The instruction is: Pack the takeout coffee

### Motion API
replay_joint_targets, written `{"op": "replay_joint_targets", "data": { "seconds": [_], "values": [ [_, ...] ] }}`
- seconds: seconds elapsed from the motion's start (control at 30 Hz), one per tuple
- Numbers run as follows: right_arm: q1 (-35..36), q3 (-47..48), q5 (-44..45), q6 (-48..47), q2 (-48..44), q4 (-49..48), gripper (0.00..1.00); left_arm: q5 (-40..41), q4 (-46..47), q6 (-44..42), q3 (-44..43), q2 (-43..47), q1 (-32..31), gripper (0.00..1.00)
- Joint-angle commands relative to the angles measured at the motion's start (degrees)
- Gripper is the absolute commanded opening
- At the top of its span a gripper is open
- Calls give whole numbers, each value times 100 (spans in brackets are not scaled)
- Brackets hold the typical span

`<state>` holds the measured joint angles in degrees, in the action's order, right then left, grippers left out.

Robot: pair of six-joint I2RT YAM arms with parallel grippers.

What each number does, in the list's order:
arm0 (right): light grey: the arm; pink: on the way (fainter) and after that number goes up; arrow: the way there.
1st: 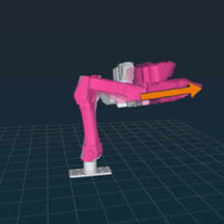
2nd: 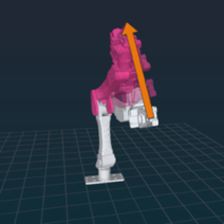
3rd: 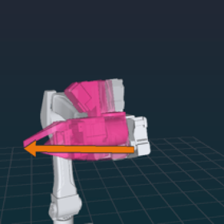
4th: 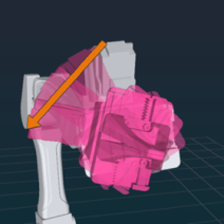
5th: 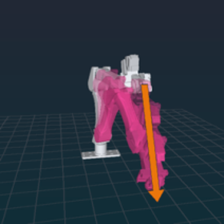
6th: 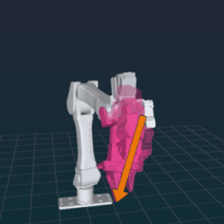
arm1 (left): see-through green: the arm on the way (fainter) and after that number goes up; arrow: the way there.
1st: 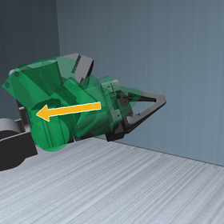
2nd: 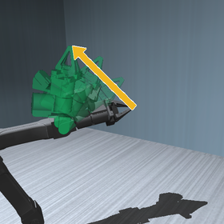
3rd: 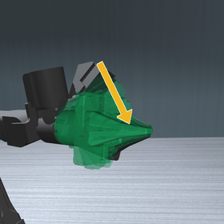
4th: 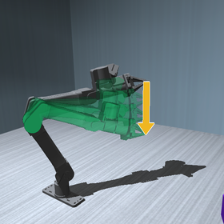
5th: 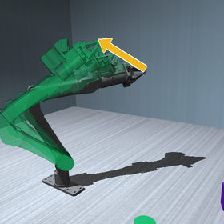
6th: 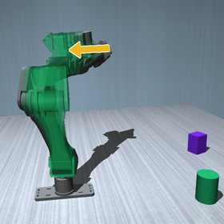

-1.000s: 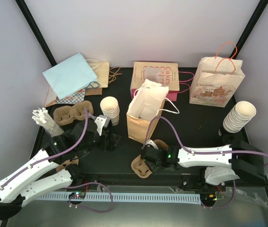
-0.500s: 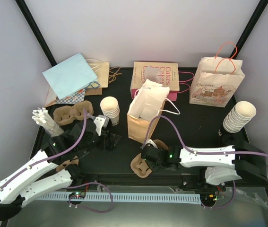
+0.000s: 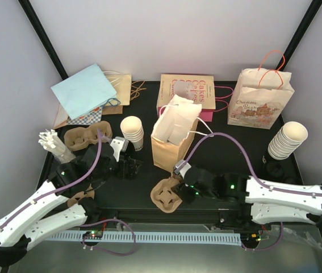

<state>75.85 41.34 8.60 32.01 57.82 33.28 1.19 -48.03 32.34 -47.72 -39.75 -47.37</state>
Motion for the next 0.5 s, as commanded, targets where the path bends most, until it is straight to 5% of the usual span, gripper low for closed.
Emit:
{"op": "replay_joint_targets", "data": {
  "seconds": [0.0, 0.3, 0.47],
  "values": [
    [47, 445, -632, -273, -585, -127, 41, 258, -322, -118, -437, 14, 189, 99],
    [36, 1991, -1393, -880, -721, -114, 38, 295, -995, -707, -1240, -83, 1025, 99],
    [-46, 3032, -888, -1424, -378, 58, 38, -458, -711, -900, -1522, -287, 1544, 99]
  ]
}}
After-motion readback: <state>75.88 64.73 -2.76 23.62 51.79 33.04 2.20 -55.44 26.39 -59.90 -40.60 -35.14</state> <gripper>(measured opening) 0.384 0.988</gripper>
